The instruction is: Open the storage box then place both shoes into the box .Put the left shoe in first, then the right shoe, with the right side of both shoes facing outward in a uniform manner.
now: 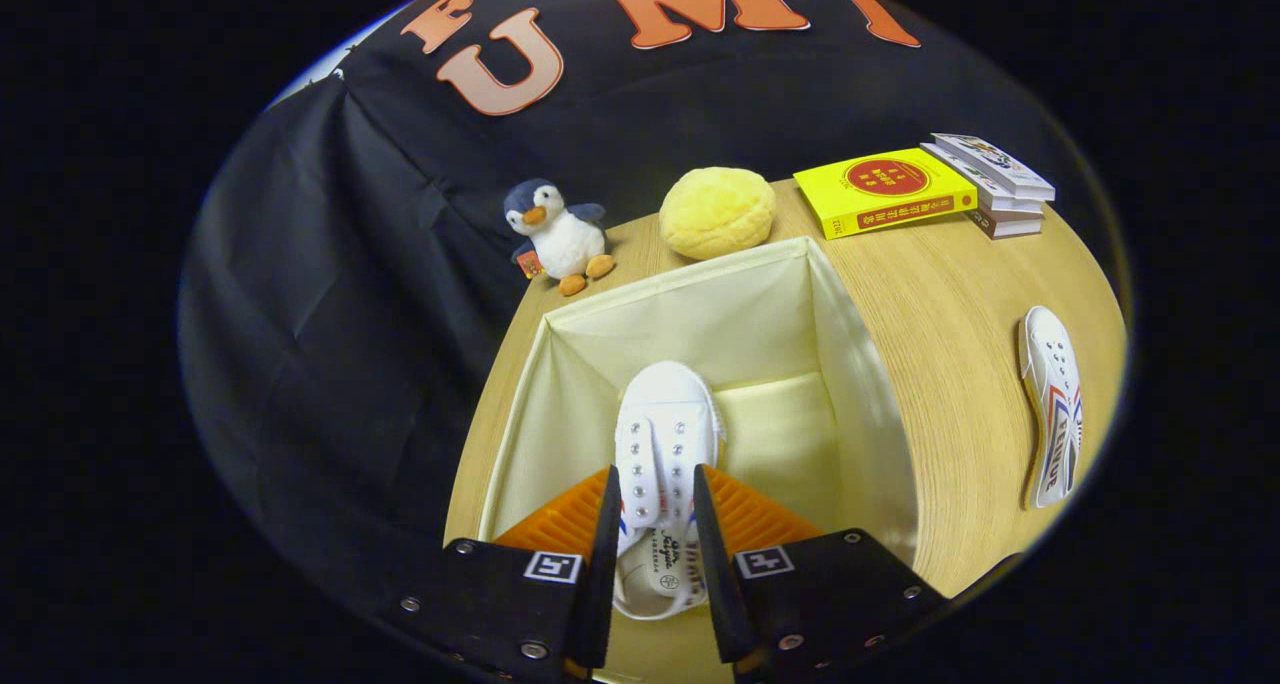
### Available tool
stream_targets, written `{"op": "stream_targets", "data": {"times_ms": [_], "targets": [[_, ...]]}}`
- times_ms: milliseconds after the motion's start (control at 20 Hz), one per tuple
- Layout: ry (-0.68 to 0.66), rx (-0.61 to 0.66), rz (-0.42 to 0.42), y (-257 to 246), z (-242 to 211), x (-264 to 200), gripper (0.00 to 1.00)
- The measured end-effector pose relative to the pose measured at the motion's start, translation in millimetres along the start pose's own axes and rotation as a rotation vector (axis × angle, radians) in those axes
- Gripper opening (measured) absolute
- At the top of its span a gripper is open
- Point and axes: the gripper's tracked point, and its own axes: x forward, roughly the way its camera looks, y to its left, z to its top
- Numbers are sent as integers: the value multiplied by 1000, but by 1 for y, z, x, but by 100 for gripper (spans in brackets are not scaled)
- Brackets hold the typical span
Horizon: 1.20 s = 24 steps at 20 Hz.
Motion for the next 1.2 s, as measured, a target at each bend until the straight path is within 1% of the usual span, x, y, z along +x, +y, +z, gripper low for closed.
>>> {"op": "stream_targets", "data": {"times_ms": [100, 150, 200, 250, 350, 500, 600, 900, 1200], "targets": [[-37, 2, 5, -6, 15, -14, 61], [-49, -4, 1, -12, 23, -20, 69], [-64, -9, -2, -16, 29, -29, 75], [-83, -15, -7, -23, 38, -36, 87], [-115, -18, -14, -40, 54, -52, 99], [-157, 10, -12, -66, 76, -76, 99], [-174, 26, -28, -91, 86, -88, 98], [-181, 45, -142, -188, 97, -111, 99], [-129, 56, -268, -281, 79, -120, 99]]}}
